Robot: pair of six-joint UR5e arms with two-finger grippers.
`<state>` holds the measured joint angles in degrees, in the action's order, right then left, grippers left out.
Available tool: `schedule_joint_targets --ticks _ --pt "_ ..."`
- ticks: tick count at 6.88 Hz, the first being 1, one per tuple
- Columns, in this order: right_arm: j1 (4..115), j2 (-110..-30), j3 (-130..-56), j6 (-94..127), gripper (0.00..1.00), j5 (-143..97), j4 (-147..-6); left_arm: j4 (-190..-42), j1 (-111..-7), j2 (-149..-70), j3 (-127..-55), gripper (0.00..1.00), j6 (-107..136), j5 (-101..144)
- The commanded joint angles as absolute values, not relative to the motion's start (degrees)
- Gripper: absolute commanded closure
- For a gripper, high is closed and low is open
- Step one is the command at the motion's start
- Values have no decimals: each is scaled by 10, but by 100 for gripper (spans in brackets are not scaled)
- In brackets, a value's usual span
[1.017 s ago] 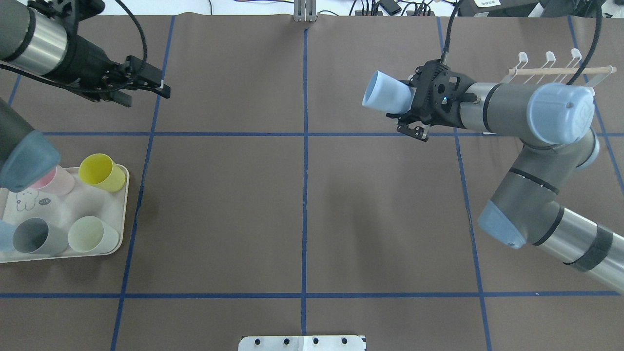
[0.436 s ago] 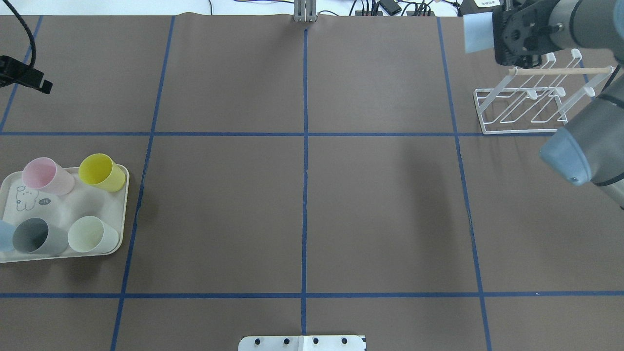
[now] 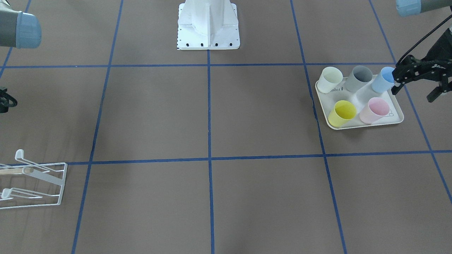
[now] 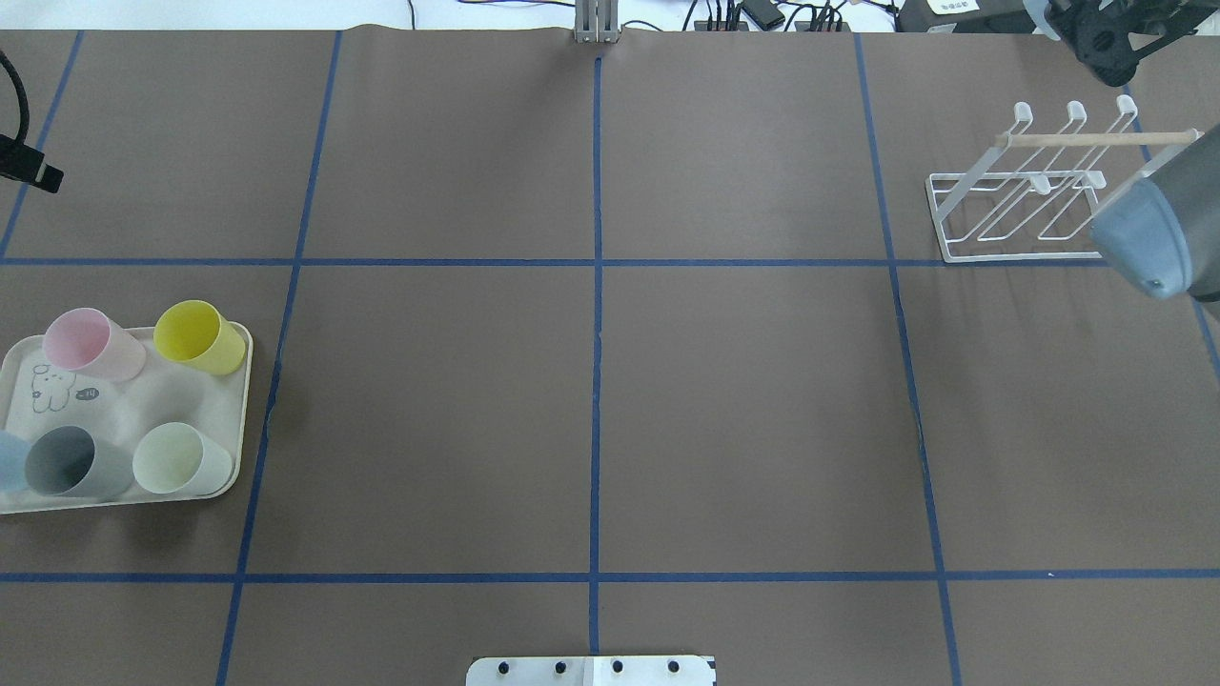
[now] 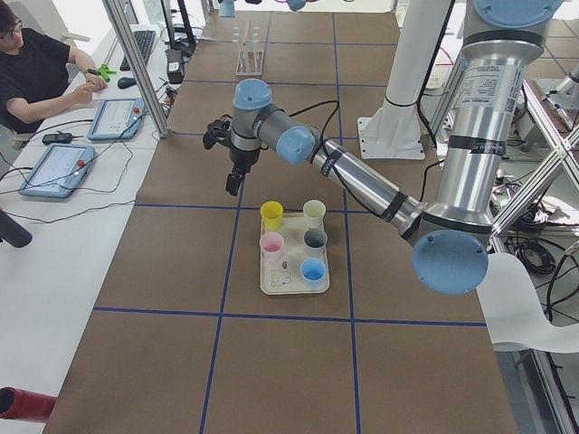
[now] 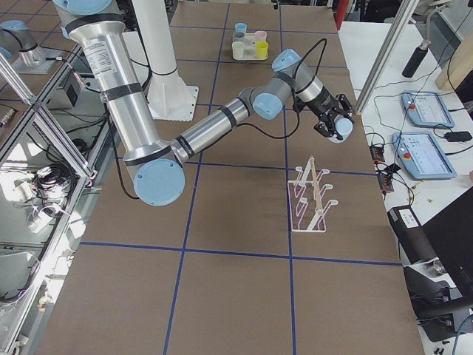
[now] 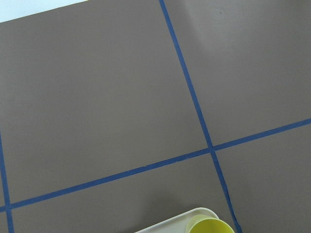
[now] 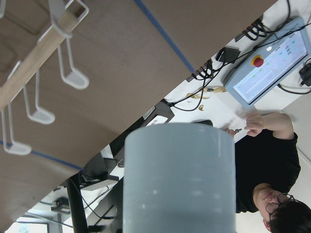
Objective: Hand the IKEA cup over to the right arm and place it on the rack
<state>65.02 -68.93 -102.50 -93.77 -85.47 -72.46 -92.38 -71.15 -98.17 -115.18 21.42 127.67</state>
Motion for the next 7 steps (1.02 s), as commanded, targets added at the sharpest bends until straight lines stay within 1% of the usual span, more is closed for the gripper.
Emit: schedule_joint_targets --ticks 1,2,4,7 --pt "652 -684 -973 -1005 90 -831 -716 -930 -711 -959 -1151 0 211 1277" --pt "650 -700 -965 -1023 90 -814 -702 -955 -711 -947 -1148 0 212 1277" --pt "646 -725 -920 -1029 90 -799 -624 -966 -709 -941 -1146 0 215 1278" --pt "622 -728 -890 -1029 90 -773 -610 -966 -709 -941 -1146 0 218 1278"
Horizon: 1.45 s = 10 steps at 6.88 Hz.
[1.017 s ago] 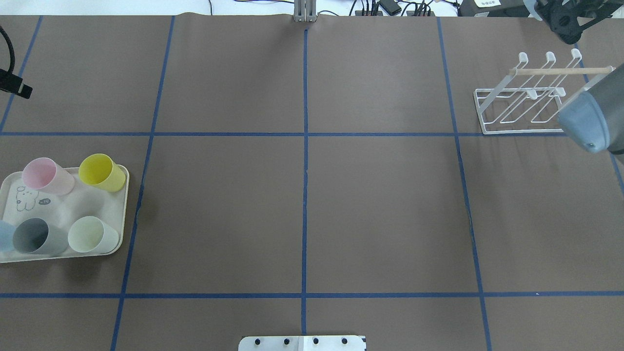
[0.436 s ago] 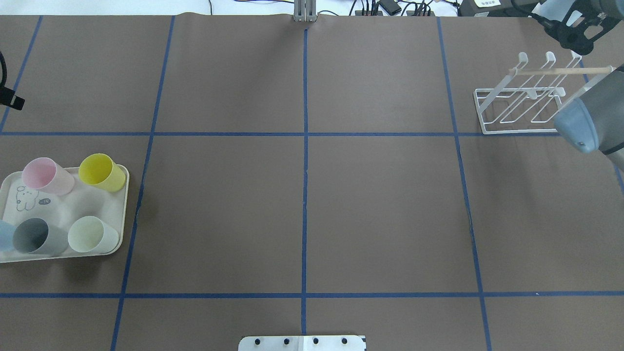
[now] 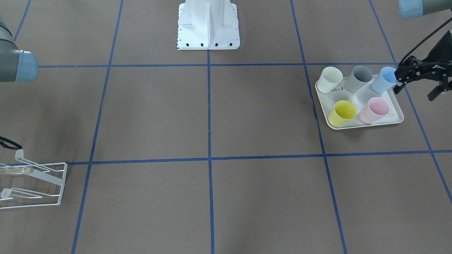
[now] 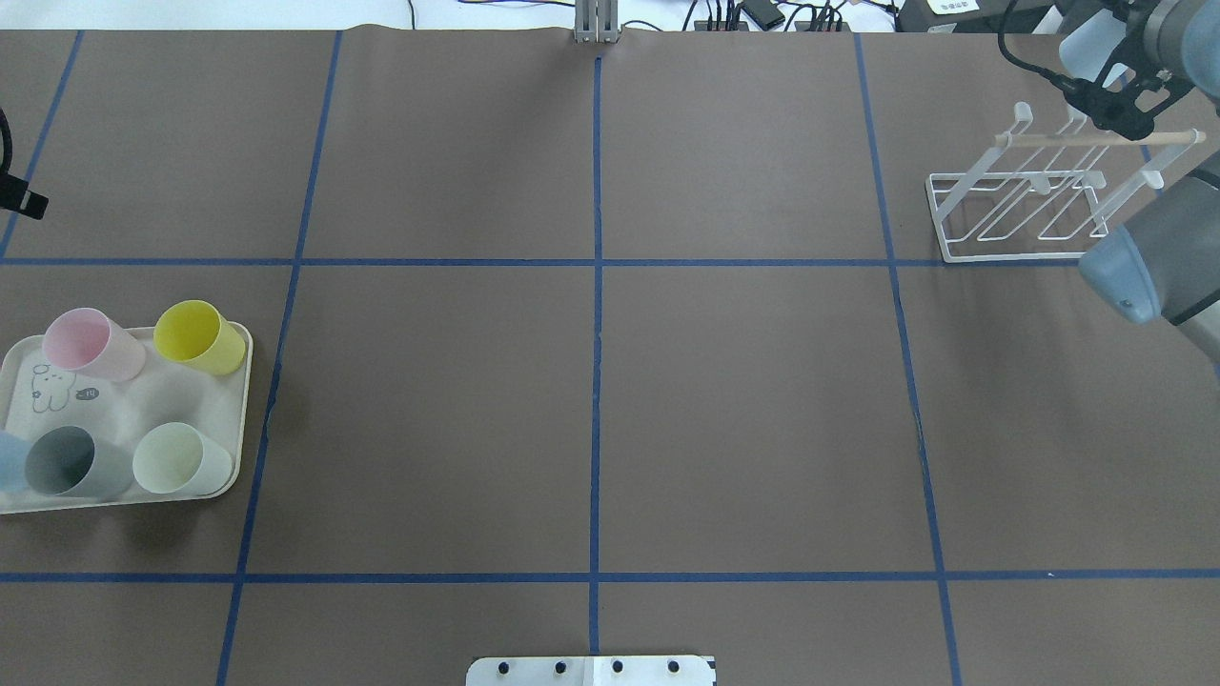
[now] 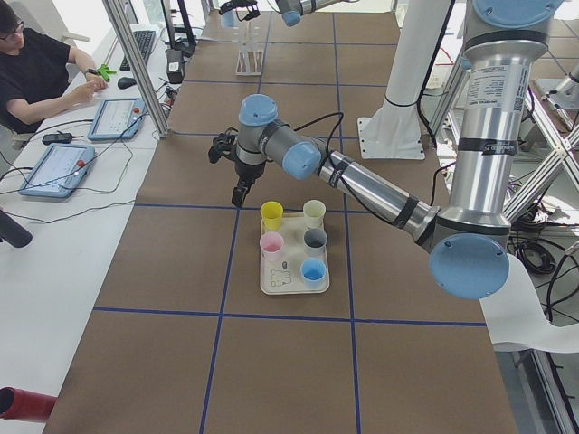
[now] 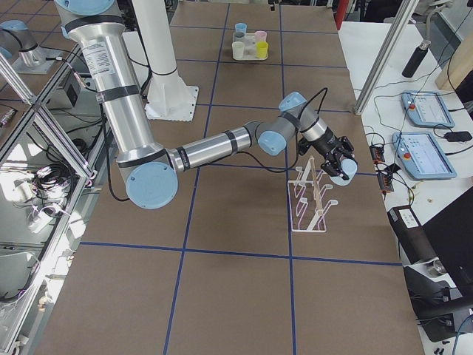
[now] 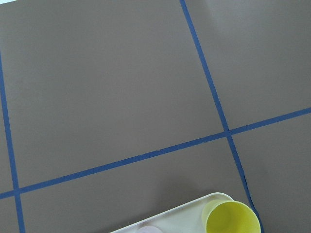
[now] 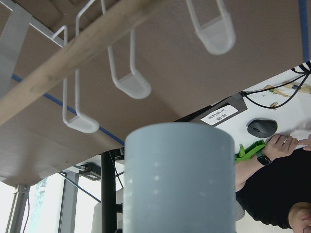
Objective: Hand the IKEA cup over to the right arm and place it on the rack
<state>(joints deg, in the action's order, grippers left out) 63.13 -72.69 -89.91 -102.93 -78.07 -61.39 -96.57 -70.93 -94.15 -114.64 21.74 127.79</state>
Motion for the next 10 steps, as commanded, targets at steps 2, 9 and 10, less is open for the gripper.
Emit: schedule_joint_targets --ticks 2,9,10 --pt "614 -751 -889 -1027 90 -766 -593 -966 -709 -941 -1146 0 219 1279" --pt "587 -758 -882 -1025 75 -746 -576 -967 -709 -941 -1145 0 220 1295" --pt "582 -758 -877 -1026 69 -741 -575 -967 -708 -941 -1143 0 220 1295"
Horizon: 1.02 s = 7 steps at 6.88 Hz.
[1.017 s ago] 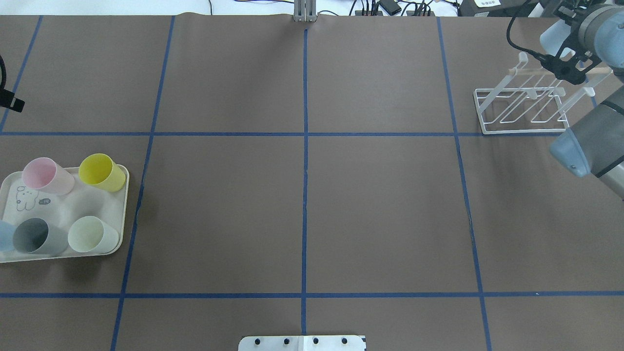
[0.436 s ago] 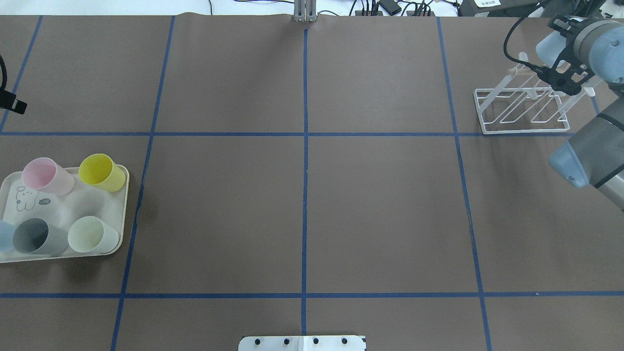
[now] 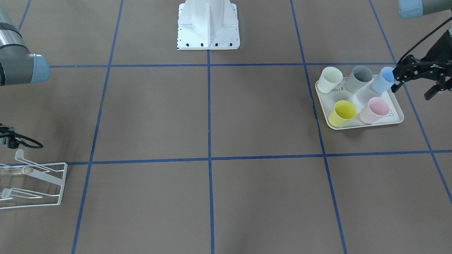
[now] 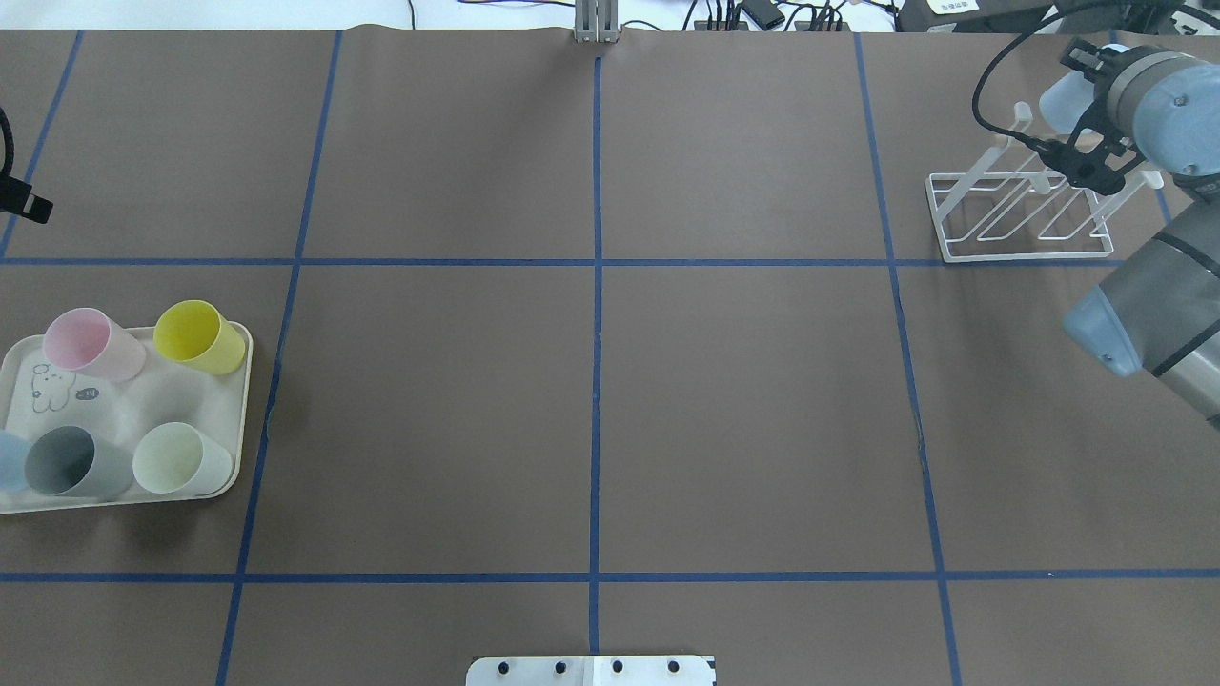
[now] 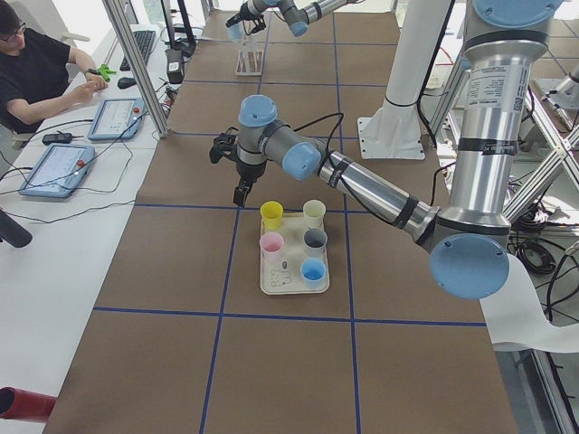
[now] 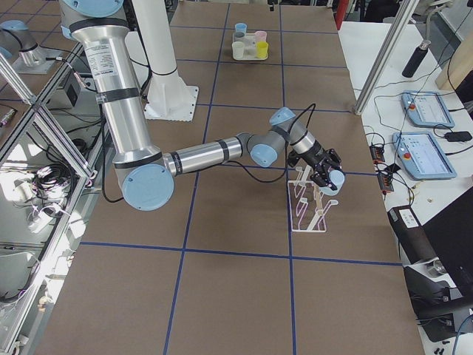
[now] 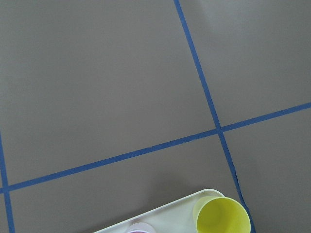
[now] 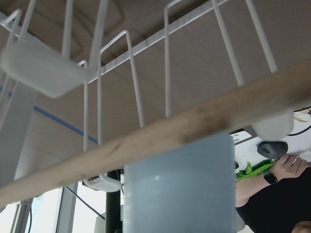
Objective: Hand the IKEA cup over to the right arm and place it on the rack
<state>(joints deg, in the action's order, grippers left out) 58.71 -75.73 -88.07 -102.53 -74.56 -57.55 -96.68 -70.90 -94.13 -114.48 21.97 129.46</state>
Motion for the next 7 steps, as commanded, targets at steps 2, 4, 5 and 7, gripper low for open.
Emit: schedule_joint_targets --ticks 2,4,5,7 --pt "580 -758 -871 -1027 58 -738 -574 -968 -708 -941 -1141 0 220 1295" --pt "577 -757 -869 -1027 40 -738 -574 -968 -708 -942 -1141 0 221 1295" --pt "577 -758 -869 -1027 33 -738 -574 -968 -708 -941 -1140 0 221 1295" --pt "570 -758 -867 -1029 14 -724 -574 -968 -708 -942 -1140 0 221 1295"
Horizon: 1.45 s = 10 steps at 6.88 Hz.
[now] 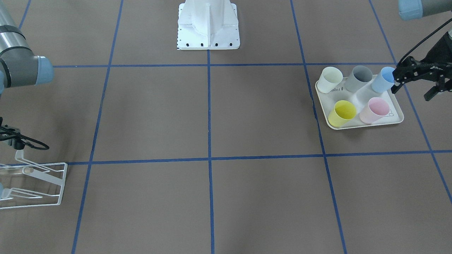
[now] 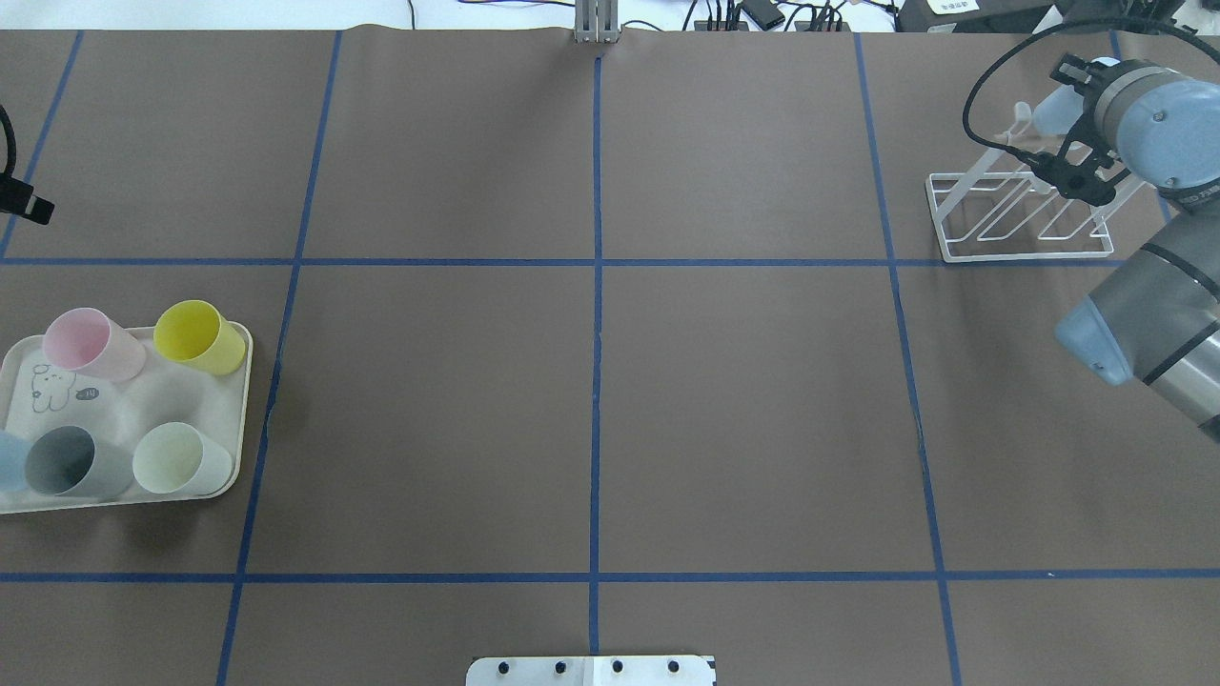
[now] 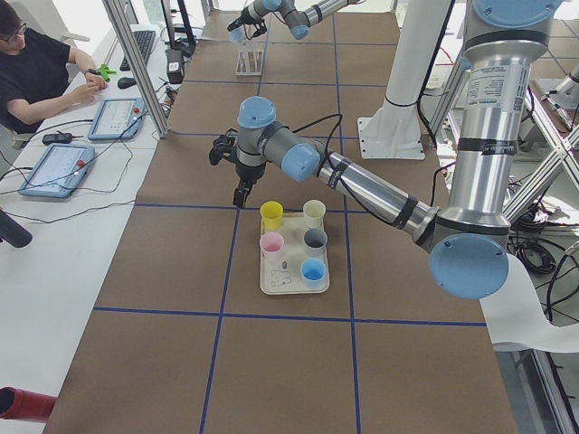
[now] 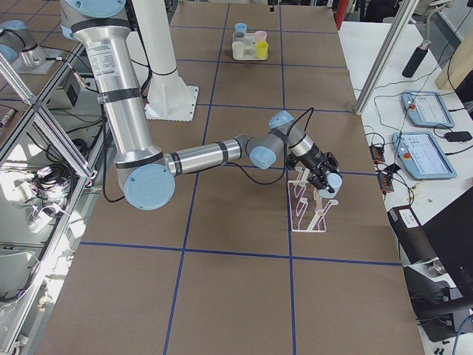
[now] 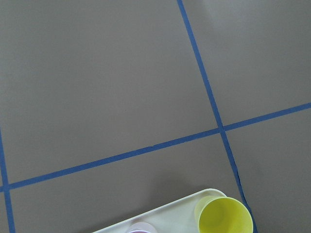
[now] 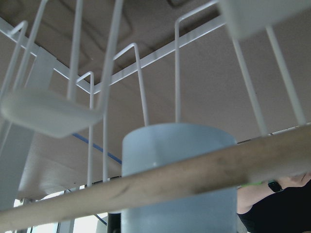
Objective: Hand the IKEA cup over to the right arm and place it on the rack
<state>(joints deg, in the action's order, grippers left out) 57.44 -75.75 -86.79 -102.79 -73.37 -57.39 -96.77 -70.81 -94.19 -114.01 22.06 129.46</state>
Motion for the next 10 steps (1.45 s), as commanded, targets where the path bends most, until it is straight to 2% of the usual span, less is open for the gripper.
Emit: schedule_joint_targets --ticks 1,4,6,9,10 --pt "569 -757 -867 -1030 7 -724 -574 -968 -708 -942 -1140 0 220 1295" --pt "568 -747 -871 -1027 2 -723 -574 -968 -708 -942 -1139 0 220 1295" --pt "569 -729 -916 -975 2 -741 -579 -968 -709 -940 -1143 0 220 1294" --pt "581 -732 -971 -640 2 -926 -579 -971 -711 -936 -1145 0 213 1286" --pt "580 -735 -988 -524 2 -966 -577 -1004 -710 -911 -1142 0 215 1279"
